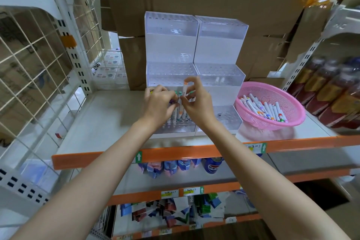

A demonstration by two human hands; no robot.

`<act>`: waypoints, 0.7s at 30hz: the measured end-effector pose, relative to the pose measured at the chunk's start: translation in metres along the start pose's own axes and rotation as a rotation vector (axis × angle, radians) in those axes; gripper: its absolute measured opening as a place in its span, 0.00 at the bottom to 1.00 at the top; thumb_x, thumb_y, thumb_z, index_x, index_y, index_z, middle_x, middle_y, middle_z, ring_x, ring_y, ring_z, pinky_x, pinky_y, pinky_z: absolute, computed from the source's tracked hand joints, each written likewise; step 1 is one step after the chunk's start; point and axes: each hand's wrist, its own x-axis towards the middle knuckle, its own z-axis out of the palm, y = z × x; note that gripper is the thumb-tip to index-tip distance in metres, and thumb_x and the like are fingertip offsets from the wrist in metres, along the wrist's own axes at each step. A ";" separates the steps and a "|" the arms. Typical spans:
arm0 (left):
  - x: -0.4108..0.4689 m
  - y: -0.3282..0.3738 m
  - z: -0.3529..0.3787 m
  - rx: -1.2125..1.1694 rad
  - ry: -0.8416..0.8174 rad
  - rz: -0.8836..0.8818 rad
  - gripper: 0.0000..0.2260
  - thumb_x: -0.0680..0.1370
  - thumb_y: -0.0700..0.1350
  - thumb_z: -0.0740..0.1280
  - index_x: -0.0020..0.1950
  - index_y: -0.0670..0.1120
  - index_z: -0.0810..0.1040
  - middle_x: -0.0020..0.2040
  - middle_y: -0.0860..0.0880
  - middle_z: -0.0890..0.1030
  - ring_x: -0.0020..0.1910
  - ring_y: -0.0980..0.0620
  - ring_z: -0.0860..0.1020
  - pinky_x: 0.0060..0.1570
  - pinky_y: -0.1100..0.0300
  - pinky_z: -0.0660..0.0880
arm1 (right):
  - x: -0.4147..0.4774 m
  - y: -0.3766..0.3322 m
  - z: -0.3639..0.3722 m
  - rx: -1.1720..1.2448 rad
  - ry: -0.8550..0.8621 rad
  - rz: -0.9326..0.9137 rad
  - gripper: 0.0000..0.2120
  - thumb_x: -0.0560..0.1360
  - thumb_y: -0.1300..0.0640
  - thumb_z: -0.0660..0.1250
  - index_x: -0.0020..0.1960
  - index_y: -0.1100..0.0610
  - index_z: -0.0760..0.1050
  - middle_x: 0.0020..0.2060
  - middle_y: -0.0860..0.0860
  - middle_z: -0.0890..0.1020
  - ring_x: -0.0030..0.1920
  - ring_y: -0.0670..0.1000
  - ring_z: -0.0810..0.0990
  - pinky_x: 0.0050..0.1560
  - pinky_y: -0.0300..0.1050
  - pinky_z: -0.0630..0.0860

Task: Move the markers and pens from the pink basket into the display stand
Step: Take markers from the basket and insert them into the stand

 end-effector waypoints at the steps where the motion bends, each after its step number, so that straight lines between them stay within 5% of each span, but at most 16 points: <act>1: 0.000 0.000 0.000 0.016 0.008 0.008 0.07 0.66 0.42 0.78 0.39 0.46 0.82 0.38 0.51 0.81 0.43 0.46 0.78 0.46 0.60 0.55 | 0.000 0.000 0.000 0.003 0.002 -0.001 0.18 0.73 0.67 0.69 0.60 0.56 0.69 0.36 0.42 0.73 0.34 0.41 0.75 0.34 0.31 0.72; 6: -0.002 -0.002 0.002 -0.016 0.025 0.017 0.02 0.70 0.41 0.74 0.40 0.44 0.84 0.38 0.48 0.81 0.41 0.44 0.79 0.44 0.55 0.64 | -0.002 0.000 -0.003 0.000 0.005 -0.012 0.15 0.75 0.65 0.67 0.60 0.56 0.69 0.36 0.43 0.74 0.36 0.47 0.78 0.35 0.32 0.71; 21: -0.006 -0.005 -0.006 -0.043 0.034 -0.004 0.03 0.69 0.42 0.76 0.42 0.47 0.86 0.39 0.49 0.84 0.44 0.45 0.80 0.45 0.52 0.69 | -0.006 0.006 -0.006 -0.092 -0.111 -0.032 0.12 0.75 0.66 0.66 0.56 0.55 0.70 0.40 0.51 0.76 0.37 0.53 0.79 0.37 0.46 0.76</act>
